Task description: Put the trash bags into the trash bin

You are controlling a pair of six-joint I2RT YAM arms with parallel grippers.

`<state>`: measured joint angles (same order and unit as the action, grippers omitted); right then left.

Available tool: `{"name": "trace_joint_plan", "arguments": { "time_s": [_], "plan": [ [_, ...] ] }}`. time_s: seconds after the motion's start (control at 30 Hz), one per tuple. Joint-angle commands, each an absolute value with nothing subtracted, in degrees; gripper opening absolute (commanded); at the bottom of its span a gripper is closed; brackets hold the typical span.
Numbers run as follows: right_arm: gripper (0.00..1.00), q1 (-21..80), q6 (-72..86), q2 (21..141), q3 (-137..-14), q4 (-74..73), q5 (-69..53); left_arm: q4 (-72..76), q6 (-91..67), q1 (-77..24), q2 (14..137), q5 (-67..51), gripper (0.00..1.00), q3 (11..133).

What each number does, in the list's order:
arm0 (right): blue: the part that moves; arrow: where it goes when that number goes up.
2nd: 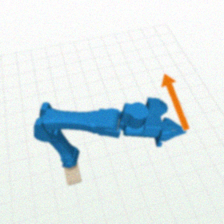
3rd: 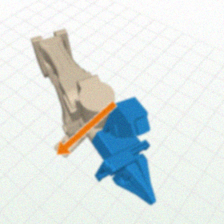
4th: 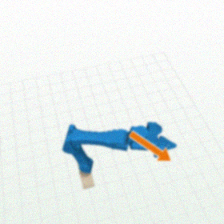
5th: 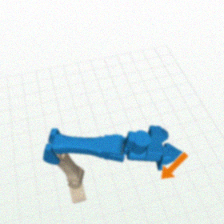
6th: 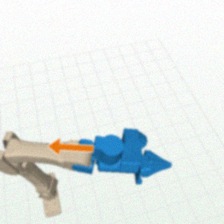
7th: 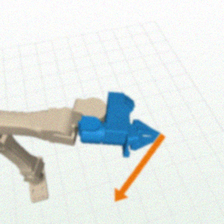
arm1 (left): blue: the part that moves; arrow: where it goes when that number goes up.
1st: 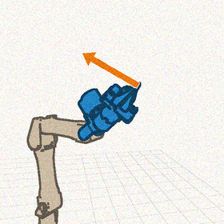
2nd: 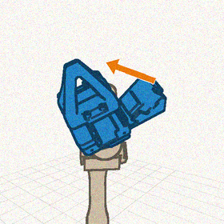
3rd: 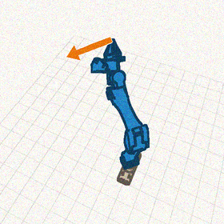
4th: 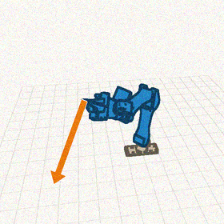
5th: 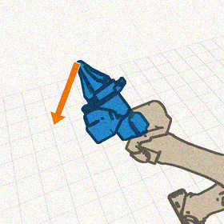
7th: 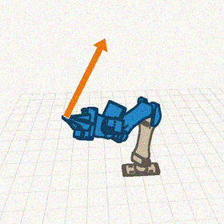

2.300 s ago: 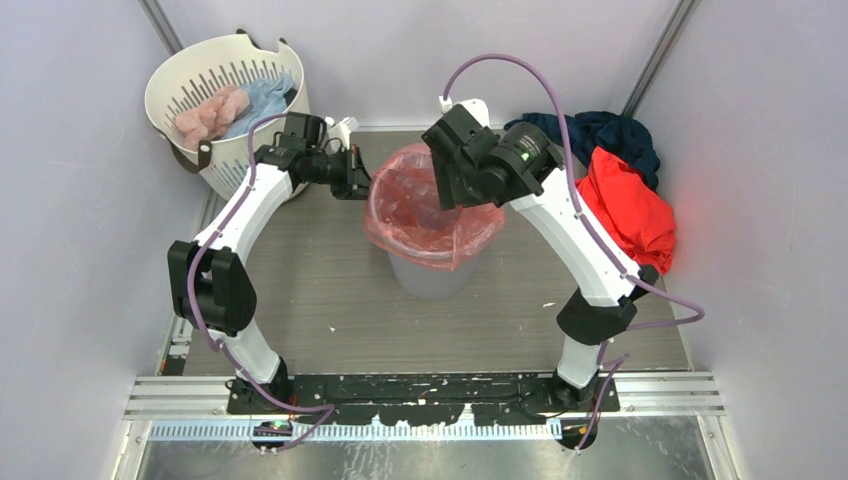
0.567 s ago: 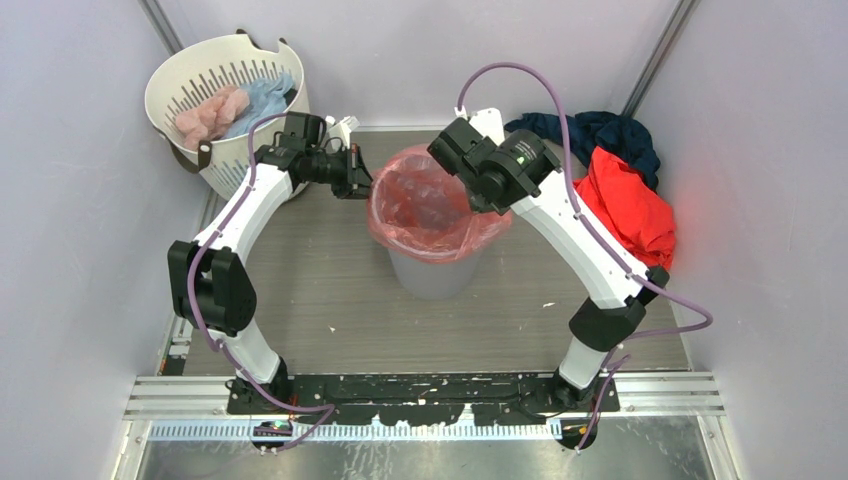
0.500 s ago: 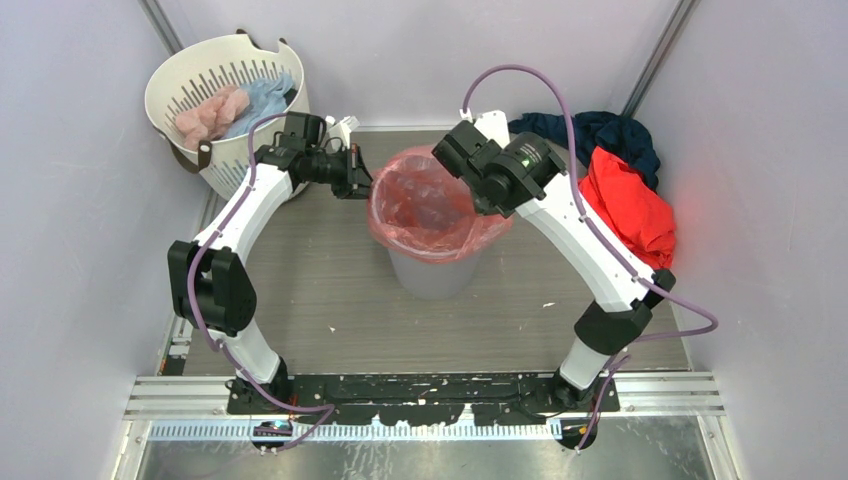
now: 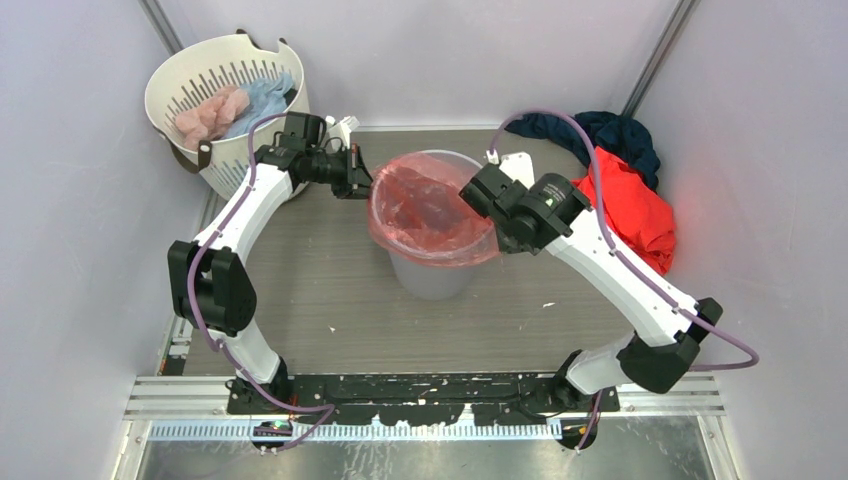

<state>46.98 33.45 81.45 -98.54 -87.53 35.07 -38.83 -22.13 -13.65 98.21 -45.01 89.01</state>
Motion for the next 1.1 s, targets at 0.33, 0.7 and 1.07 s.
{"name": "trace_joint_plan", "arguments": {
  "time_s": [0.33, 0.7, 1.07],
  "plan": [
    [0.01, 36.45, 34.05, 78.08, -88.07, -61.91, 33.20, -37.71, -21.71, -14.08, 96.57, -45.97, 0.01, 89.02],
    [0.01, 28.35, 30.56, 81.08, -89.46, -52.36, 27.74, -37.39, -21.46, -14.06, 97.64, -46.45, 0.01, 89.00],
    [0.01, 27.81, 31.51, 84.31, -83.47, -46.44, 19.89, -37.07, -20.66, -14.06, 98.55, -46.05, 0.00, 87.33]
  ]
}}
